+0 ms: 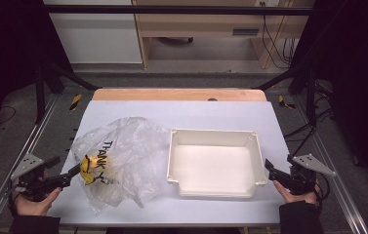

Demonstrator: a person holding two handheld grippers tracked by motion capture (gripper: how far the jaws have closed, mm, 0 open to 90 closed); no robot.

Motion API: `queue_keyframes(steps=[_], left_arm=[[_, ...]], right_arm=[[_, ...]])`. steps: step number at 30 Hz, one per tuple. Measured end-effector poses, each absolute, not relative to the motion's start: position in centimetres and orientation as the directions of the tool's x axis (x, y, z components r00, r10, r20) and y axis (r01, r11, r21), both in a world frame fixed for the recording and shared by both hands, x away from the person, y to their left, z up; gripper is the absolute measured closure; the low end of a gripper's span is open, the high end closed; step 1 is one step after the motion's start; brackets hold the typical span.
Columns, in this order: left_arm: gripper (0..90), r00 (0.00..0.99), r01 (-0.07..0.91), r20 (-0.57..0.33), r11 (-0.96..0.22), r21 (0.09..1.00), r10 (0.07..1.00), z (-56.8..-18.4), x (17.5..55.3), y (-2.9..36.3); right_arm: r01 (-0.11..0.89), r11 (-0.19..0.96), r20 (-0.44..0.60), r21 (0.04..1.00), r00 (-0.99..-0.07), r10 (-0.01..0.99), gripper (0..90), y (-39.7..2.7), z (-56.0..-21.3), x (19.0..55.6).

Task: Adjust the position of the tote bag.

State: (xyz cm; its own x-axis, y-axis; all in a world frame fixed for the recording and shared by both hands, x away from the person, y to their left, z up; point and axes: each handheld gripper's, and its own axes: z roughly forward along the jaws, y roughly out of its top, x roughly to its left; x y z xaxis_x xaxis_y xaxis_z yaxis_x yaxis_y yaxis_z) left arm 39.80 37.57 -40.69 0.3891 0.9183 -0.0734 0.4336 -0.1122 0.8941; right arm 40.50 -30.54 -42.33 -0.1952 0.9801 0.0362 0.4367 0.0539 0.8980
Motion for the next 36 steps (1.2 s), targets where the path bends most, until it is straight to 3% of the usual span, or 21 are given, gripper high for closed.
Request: queue_keyframes(steps=[18, 36], left_arm=[[19.6, 0.438, 0.38, -0.047, -0.137, 0.915, 0.898, -38.4, 38.6, 34.1], [23.0, 0.491, 0.363, -0.038, -0.164, 0.917, 0.871, -36.7, 37.8, 30.8]], right_arm=[[0.393, 0.084, 0.051, 0.916, -0.322, 0.945, 27.4, -26.3, -39.9, 39.7], [0.399, 0.131, 0.052, 0.907, -0.417, 0.908, 36.1, -23.3, -39.6, 39.6]])
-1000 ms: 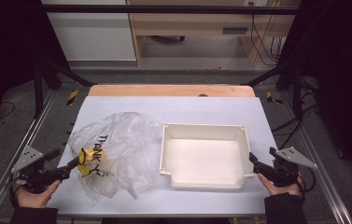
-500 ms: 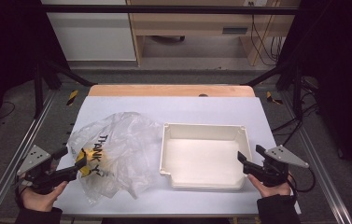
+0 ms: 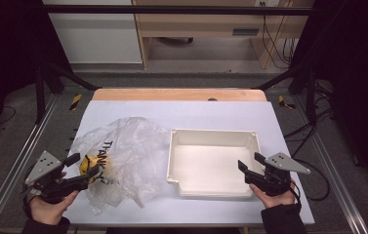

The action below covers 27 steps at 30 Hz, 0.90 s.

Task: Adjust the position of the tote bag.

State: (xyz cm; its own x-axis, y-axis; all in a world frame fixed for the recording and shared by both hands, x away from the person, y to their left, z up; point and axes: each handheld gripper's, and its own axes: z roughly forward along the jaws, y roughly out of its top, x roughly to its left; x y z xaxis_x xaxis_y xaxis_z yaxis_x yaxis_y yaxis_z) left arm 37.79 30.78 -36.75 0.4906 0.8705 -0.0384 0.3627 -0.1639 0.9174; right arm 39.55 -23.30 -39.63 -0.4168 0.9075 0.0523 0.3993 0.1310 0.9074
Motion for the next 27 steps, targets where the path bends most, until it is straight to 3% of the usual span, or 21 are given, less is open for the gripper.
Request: queue_keyframes(steps=[20, 27], left_arm=[[25.2, 0.564, 0.367, -0.01, -0.24, 0.899, 0.826, -35.3, 38.7, 25.1], [29.7, 0.585, 0.383, 0.01, -0.287, 0.878, 0.811, -35.9, 39.2, 23.1]], right_arm=[[0.388, 0.158, 0.057, 0.908, -0.487, 0.871, 41.8, -20.8, -39.3, 39.2], [0.387, 0.17, 0.056, 0.906, -0.509, 0.859, 42.0, -20.0, -39.4, 39.3]])
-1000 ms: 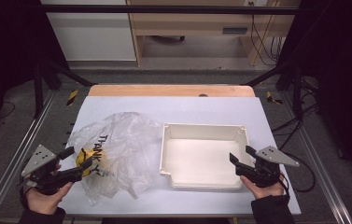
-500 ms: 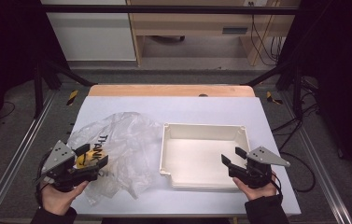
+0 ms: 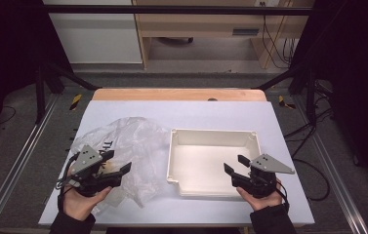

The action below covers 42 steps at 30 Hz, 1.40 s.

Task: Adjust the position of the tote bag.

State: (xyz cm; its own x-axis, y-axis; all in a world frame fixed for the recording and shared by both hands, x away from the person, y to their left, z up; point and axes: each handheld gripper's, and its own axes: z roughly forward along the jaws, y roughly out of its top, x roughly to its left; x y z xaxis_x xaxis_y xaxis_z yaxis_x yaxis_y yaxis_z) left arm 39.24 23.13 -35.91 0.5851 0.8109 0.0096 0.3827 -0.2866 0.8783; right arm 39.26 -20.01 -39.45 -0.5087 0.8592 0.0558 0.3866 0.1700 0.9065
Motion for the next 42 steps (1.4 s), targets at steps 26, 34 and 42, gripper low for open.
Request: queue_keyframes(steps=[26, 34, 42], left_arm=[[63.3, 0.591, 0.519, 0.002, -0.382, 0.765, 0.807, -39.1, 39.6, 22.5], [86.3, 0.588, 0.512, -0.016, -0.358, 0.781, 0.808, -39.2, 39.5, 23.0], [89.4, 0.589, 0.474, -0.032, -0.313, 0.823, 0.807, -38.6, 39.0, 23.9]], right_arm=[[0.364, 0.211, 0.053, 0.907, -0.596, 0.801, 41.5, -16.3, -39.5, 38.8], [0.352, 0.238, 0.05, 0.905, -0.645, 0.762, 42.1, -13.8, -39.4, 38.8], [0.328, 0.249, 0.07, 0.911, -0.72, 0.69, 46.3, -9.1, -38.9, 39.0]])
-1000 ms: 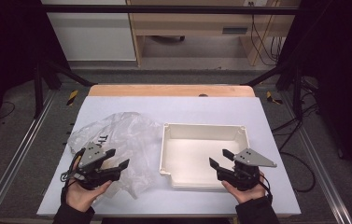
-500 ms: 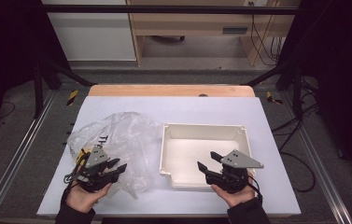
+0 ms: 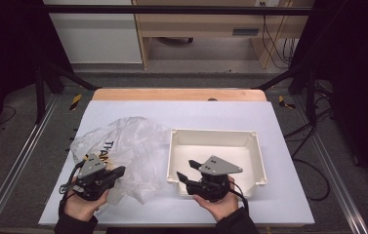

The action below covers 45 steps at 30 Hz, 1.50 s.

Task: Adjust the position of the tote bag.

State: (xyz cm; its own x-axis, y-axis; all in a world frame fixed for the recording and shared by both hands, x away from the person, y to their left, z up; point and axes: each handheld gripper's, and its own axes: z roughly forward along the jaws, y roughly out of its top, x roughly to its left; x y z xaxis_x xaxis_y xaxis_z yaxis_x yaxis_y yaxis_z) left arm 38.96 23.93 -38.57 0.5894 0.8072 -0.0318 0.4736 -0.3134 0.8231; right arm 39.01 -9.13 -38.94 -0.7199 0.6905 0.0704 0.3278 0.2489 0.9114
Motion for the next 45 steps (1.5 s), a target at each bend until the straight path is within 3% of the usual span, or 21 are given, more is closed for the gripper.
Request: queue_keyframes(steps=[12, 19, 29, 45], left_arm=[[89.8, 0.579, 0.432, -0.05, -0.254, 0.865, 0.813, -37.0, 38.0, 26.0], [89.9, 0.574, 0.409, -0.049, -0.234, 0.882, 0.817, -36.4, 37.5, 27.1], [90.0, 0.544, 0.392, -0.055, -0.196, 0.899, 0.837, -36.1, 36.9, 28.9], [90.0, 0.474, 0.392, -0.041, -0.169, 0.904, 0.88, -37.7, 36.1, 31.6]], right_arm=[[0.301, 0.354, 0.048, 0.886, -0.817, 0.575, 49.7, -0.1, -40.0, 40.1], [0.313, 0.395, 0.045, 0.864, -0.829, 0.557, 54.6, 2.5, -41.8, 40.4], [0.335, 0.469, 0.034, 0.817, -0.841, 0.541, 90.0, 4.1, -44.2, 40.1], [0.396, 0.495, 0.033, 0.773, -0.805, 0.592, 90.0, 5.0, -46.5, 39.9]])
